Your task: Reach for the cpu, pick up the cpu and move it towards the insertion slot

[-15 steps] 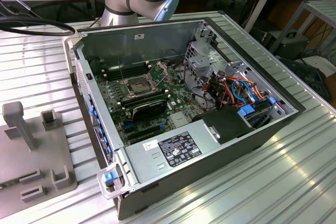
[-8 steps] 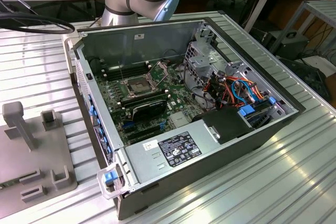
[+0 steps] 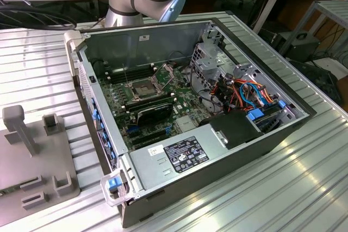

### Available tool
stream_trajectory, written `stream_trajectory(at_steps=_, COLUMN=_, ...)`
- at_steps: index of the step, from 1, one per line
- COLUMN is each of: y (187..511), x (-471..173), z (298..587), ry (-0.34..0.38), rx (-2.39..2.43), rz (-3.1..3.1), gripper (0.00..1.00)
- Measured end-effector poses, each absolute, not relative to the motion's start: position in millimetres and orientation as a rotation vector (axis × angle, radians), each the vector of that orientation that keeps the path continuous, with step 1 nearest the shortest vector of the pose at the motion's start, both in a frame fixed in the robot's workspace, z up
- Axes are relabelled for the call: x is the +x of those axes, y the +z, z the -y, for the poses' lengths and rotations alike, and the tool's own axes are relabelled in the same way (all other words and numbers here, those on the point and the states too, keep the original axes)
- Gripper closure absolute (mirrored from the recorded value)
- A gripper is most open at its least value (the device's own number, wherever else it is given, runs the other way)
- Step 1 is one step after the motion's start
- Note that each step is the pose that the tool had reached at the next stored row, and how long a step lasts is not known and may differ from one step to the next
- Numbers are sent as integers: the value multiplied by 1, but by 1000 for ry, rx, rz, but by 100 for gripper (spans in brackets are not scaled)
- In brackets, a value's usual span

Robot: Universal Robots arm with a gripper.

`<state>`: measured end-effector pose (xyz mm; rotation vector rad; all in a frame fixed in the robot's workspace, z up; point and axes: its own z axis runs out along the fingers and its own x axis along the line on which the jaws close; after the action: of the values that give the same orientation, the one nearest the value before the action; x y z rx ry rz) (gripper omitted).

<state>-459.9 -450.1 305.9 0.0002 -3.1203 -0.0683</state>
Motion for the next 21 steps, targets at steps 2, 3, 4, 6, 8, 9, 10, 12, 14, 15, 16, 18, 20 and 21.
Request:
stream_trajectory(at_steps=2, y=308, x=-460, z=450, ry=-68, rx=0, rz=3120, gripper=45)
stream_trajectory(at_steps=3, y=310, x=-460, z=450, ry=-68, rx=0, rz=3120, gripper=45)
stream_trajectory(at_steps=4, y=311, x=-460, z=450, ry=-68, rx=0, rz=3120, gripper=45)
stream_trajectory(at_steps=6, y=314, x=-460, z=450, ry=-68, rx=0, rz=3120, gripper=45)
stream_trajectory(at_steps=8, y=318, x=-460, z=450, ry=-68, rx=0, rz=3120, gripper=45)
stream_trajectory(at_steps=9, y=320, x=-460, z=450, ry=-68, rx=0, rz=3120, gripper=45)
stream_trajectory(at_steps=10, y=321, x=-460, z=450, ry=-68, rx=0, rz=3120, gripper=45)
stream_trajectory(at_steps=12, y=325, x=-460, z=450, ry=-68, rx=0, rz=3120, gripper=45)
stream_trajectory(at_steps=14, y=328, x=-460, z=450, ry=-68, rx=0, rz=3120, gripper=45)
stream_trajectory(at_steps=15, y=329, x=-460, z=450, ry=-68, rx=0, rz=3120, gripper=45)
stream_trajectory(at_steps=16, y=330, x=-460, z=450, ry=-68, rx=0, rz=3120, gripper=45)
stream_trajectory(at_steps=18, y=332, x=-460, z=450, ry=-68, rx=0, rz=3120, gripper=45)
stream_trajectory(at_steps=20, y=333, x=-460, z=450, ry=-68, rx=0, rz=3120, gripper=45)
stream_trajectory(at_steps=21, y=333, x=-460, z=450, ry=-68, rx=0, rz=3120, gripper=45)
